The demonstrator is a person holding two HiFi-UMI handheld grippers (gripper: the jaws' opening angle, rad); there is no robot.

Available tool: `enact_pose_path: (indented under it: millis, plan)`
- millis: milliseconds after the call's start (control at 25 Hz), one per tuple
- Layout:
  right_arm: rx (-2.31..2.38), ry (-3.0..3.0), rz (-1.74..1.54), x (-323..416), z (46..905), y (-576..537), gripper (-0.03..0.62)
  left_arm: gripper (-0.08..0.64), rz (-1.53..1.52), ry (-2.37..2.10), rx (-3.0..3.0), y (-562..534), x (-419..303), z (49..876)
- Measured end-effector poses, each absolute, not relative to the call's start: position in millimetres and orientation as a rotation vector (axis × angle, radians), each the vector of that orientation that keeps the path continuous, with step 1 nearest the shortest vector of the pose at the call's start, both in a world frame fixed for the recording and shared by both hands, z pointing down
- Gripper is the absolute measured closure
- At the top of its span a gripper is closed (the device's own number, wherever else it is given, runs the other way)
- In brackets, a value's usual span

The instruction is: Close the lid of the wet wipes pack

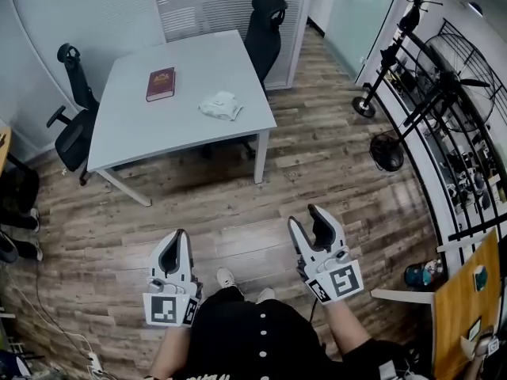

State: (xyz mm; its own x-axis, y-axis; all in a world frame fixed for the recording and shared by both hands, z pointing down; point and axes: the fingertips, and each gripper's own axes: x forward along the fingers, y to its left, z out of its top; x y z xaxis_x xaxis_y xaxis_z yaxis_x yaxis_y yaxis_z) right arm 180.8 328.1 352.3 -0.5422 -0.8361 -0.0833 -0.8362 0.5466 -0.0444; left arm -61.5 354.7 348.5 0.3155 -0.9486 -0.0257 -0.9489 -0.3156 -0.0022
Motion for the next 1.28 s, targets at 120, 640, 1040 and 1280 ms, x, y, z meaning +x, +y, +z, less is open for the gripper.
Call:
enact_pose_path:
  millis: [120,640,1040,1280]
  plan:
    - [-1.459,2.674,-0.002,175,351,319,0.404,0.552,0.041,1.82,-2.538,346,-69,349]
    - [-1.491,2.646,0.056,136,338,274,0.407,0.552,0.097,1.752,-2.541,297,-108,337]
    - [-1.547,2.627,0.033,103,351,259,0.407,0.552,0.071,1.708,-2.599,279,-140,354]
    - [-1.579,2.639,0.005,101,360,252,0.407,0.552,0.056,1.704,-2.631,268,-144,365]
